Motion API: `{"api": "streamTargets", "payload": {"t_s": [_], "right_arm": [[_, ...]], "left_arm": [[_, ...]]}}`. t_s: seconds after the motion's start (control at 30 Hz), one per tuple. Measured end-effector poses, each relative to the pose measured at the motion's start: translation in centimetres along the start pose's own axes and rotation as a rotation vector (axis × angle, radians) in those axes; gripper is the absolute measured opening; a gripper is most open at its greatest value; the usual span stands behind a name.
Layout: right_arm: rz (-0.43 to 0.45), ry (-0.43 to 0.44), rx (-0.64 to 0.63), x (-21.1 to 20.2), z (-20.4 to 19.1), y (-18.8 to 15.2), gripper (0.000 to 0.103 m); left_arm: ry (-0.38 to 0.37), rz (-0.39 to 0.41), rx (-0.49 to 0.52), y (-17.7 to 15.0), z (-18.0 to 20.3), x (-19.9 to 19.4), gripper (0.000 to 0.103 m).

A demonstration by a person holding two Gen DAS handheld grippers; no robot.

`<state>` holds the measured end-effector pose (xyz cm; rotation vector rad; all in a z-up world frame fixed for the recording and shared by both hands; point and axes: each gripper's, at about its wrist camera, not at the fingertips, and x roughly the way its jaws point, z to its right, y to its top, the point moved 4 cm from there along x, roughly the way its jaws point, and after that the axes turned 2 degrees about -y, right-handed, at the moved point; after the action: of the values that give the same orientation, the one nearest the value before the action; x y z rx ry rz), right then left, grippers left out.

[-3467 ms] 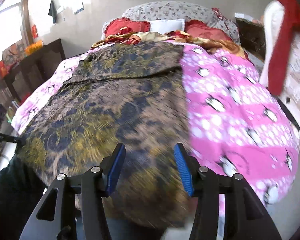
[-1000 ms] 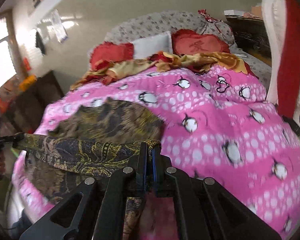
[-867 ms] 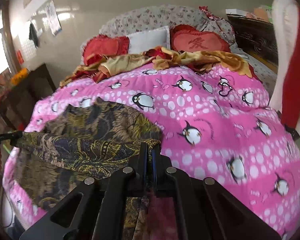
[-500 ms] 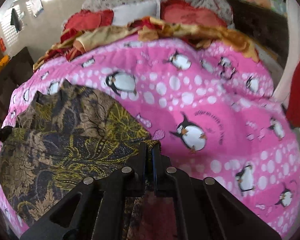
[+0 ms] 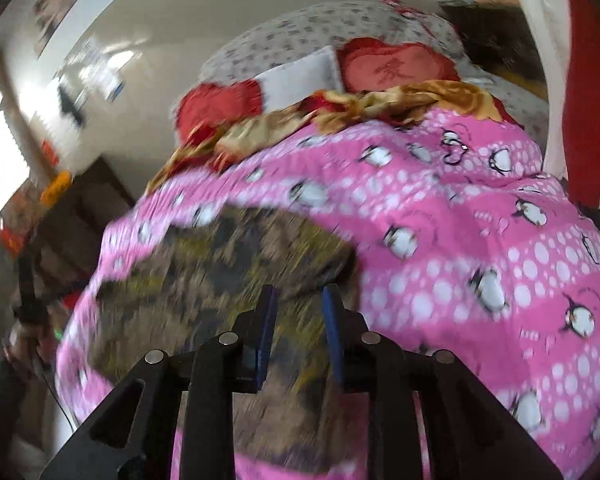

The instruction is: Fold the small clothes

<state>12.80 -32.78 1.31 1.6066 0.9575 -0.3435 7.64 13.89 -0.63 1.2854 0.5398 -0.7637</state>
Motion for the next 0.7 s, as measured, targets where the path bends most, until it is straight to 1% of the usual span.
{"api": "streamTargets", "payload": {"t_s": [0.07,0.1,0.13,0.17,0.2,0.23,0.27,0.3,0.33,0.37,0.4,0.47,0.5,0.53,0.6,0.67,0.7], "right_arm": [[0.002,-0.030,-0.063,-0.3,-1.9,-1.9,0.010],[0.005,-0.037,-0.109,-0.1,-3.6,-3.2,0.010],[0.004,-0.066,-0.144,0.1,-4.5,-4.3,0.010],[0.001,-0.125,-0.187,0.6,-5.3,-5.4,0.010],[-0.006,-0.179,-0.208,1.0,-5.3,-6.2,0.010],[-0.036,-0.246,-0.206,1.8,-4.6,-7.3,0.010],[-0.080,-0.280,-0.182,2.7,-3.5,-8.2,0.010],[-0.151,-0.291,-0.144,4.0,-1.9,-9.5,0.010],[-0.171,-0.277,-0.122,4.4,-1.0,-10.2,0.010],[-0.134,-0.238,-0.096,4.1,-0.4,-10.4,0.010],[-0.140,-0.231,-0.088,4.0,-0.2,-10.3,0.010],[-0.146,-0.267,-0.108,3.3,-0.9,-9.6,0.010],[-0.133,-0.291,-0.125,2.8,-1.4,-9.1,0.010],[-0.105,-0.291,-0.138,2.2,-2.2,-8.5,0.010],[-0.047,-0.256,-0.156,1.5,-3.6,-6.9,0.010],[-0.020,-0.237,-0.178,1.9,-4.9,-5.5,0.010],[-0.016,-0.232,-0.178,2.3,-5.4,-4.9,0.010]], "left_arm": [[0.012,-0.010,0.035,-3.0,3.2,-0.1,0.027],[0.018,-0.028,0.042,-4.4,4.3,0.2,0.025],[0.039,-0.053,0.060,-6.2,5.4,0.7,0.021],[0.067,-0.065,0.078,-7.2,5.7,1.1,0.020],[0.112,-0.082,0.095,-8.5,5.5,1.8,0.020],[0.139,-0.107,0.096,-9.6,4.9,2.6,0.018],[0.129,-0.107,0.099,-10.3,4.4,3.0,0.018],[0.095,-0.073,0.105,-10.6,4.0,2.8,0.018],[0.083,-0.077,0.098,-10.5,3.8,2.8,0.017],[0.081,-0.089,0.093,-10.3,3.7,2.9,0.017],[0.088,-0.106,0.089,-9.9,3.9,2.9,0.017],[0.090,-0.106,0.058,-9.1,3.9,2.3,0.017],[0.086,-0.087,0.042,-8.4,4.1,1.7,0.017],[0.076,-0.056,0.026,-7.4,4.3,1.1,0.017],[0.055,0.000,0.015,-5.3,5.1,0.5,0.020],[0.054,0.003,0.021,-3.7,5.5,1.2,0.021],[0.047,-0.005,0.010,-2.8,5.6,2.2,0.021]]}}
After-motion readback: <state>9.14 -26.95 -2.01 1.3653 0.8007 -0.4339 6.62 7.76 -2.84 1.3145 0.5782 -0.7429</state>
